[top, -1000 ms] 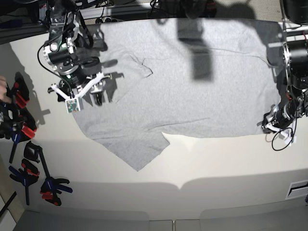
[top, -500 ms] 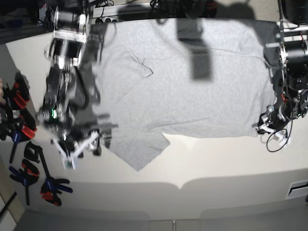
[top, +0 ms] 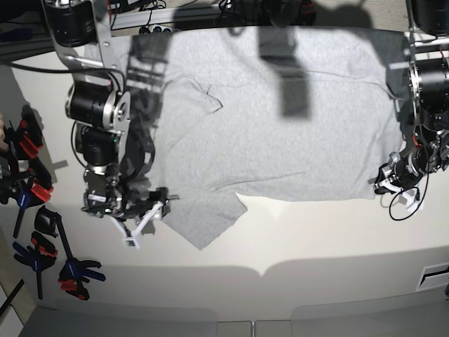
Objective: Fold the T-shirt properly
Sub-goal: 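Fold the side edge held by the right gripper inward over the body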
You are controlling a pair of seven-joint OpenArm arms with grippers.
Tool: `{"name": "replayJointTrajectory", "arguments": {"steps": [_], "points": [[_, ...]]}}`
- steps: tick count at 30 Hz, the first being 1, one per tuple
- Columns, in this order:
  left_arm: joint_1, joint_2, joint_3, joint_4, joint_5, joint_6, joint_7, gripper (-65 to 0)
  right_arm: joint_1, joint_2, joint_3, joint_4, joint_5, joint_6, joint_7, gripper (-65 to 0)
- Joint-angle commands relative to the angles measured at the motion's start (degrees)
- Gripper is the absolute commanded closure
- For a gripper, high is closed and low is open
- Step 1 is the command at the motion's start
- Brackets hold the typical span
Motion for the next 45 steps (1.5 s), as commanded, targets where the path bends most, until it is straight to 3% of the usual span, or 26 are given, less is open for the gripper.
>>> {"name": "replayJointTrajectory", "arguments": {"steps": [1, 8, 10, 14, 15, 25, 31, 33, 38, 42, 45], "points": [[-0.6, -0.5, 0.0, 0.1, 1.6, 0.5, 2.2, 0.0, 1.6, 0.1, 0.1, 0.7, 0.1, 0.0, 0.9, -35.5], [-0.6, -0.5, 0.0, 0.1, -1.1, 0.5, 3.2, 0.0, -0.9, -1.4, 0.1, 0.7, 0.2, 0.0, -0.3, -35.0], [-0.6, -0.5, 0.0, 0.1, -2.5, 0.5, 3.2, 0.0, -0.9, -1.6, 0.1, 0.7, 0.2, 0.0, -1.9, -27.2], [-0.6, -0.5, 0.0, 0.1, -5.0, 0.5, 3.2, 0.0, -0.4, -1.6, 0.1, 0.8, 0.4, 0.0, -2.4, -1.3], [-0.6, -0.5, 0.0, 0.1, -5.0, 0.5, 3.2, 0.0, -0.2, -1.6, 0.1, 0.9, 0.7, -0.2, -2.1, 0.0], [-5.0, -1.0, 0.0, 0.2, -4.7, 0.5, 3.7, 0.0, 5.5, -1.6, 0.1, 1.2, 3.1, -1.9, -1.9, 0.0], [-7.0, -2.7, 0.0, 2.8, -4.8, 0.5, 5.7, 0.0, 8.1, -1.6, 0.1, 3.1, 3.6, -1.9, -5.3, 0.0], [-6.4, -3.5, 0.0, 4.2, -5.2, -1.2, 6.8, 0.0, 7.3, -1.5, 0.1, 5.6, 5.2, -1.1, -7.2, 0.0], [-1.7, -6.9, 0.0, 10.1, -17.3, -8.0, 12.3, 0.0, 2.1, -0.6, 0.1, 16.8, 11.5, 2.7, -12.2, 0.0], [3.7, -9.2, -1.9, 16.8, -23.8, -8.7, 15.7, 0.0, -3.9, -0.1, 0.1, 28.8, 15.3, 2.9, -16.7, 0.0], [8.9, -9.4, -7.8, 22.0, -26.9, -8.8, 18.7, 0.0, -9.2, 0.4, 0.1, 38.2, 18.9, 2.9, -20.4, 0.0]]}}
